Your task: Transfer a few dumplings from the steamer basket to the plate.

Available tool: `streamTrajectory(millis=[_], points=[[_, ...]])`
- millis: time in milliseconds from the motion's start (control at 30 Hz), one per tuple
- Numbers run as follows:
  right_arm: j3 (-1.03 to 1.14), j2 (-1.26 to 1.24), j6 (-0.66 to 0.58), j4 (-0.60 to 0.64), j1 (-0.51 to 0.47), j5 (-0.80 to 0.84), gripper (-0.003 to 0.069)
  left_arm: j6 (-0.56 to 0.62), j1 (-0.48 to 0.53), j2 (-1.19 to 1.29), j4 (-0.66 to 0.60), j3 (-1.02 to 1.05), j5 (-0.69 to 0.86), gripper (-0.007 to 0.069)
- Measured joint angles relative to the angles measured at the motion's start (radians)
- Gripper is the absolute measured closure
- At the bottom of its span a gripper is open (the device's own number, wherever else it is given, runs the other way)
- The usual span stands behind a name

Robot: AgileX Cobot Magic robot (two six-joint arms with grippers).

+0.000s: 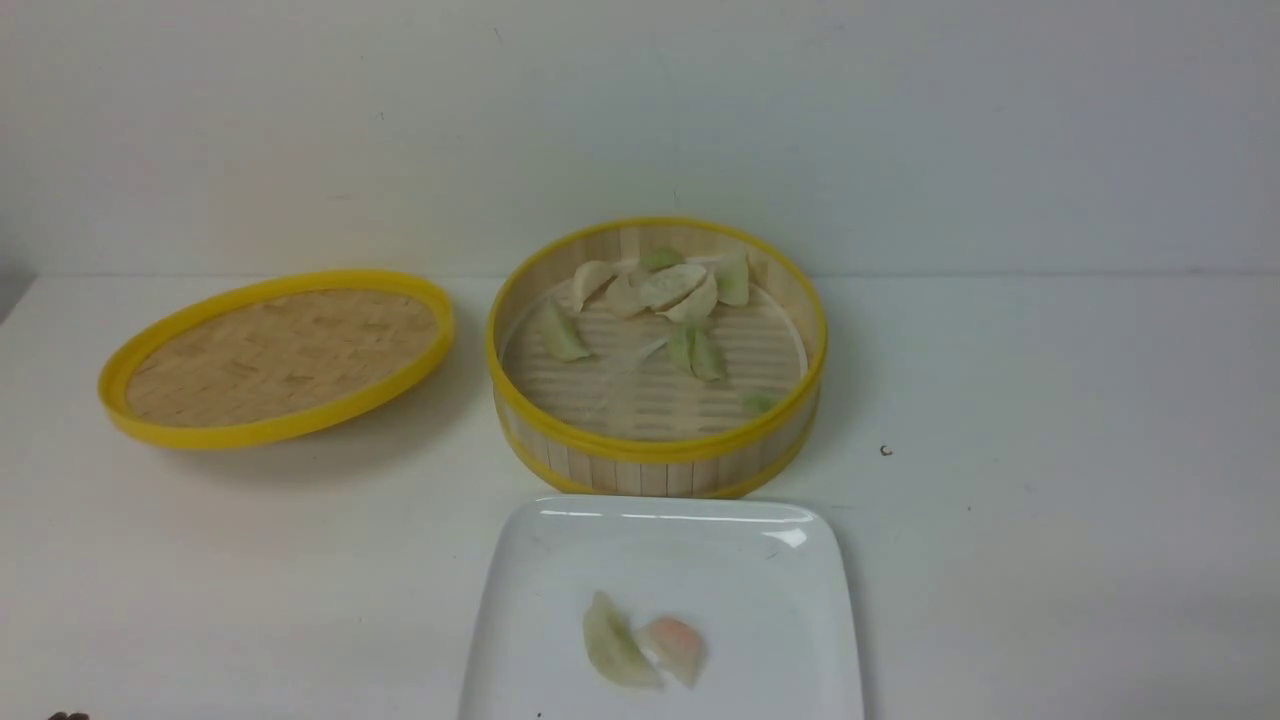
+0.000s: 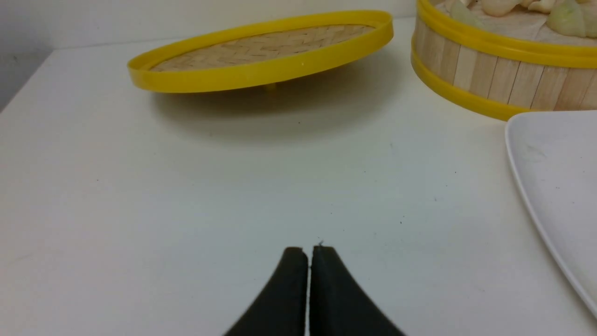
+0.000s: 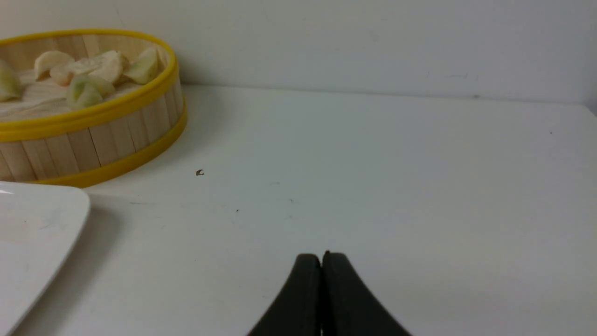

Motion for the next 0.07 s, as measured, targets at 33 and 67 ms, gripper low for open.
streamTrajectory(millis=[33, 67], points=[[0.000, 0.000, 0.000, 0.000, 0.000, 0.000, 0.0673, 0.000, 0.000, 0.000, 0.000, 0.000, 0.000, 0.0631], [0.000, 0.000, 0.000, 0.000, 0.000, 0.000, 0.0673, 0.000, 0.000, 0.000, 0.000, 0.000, 0.000, 0.0631]])
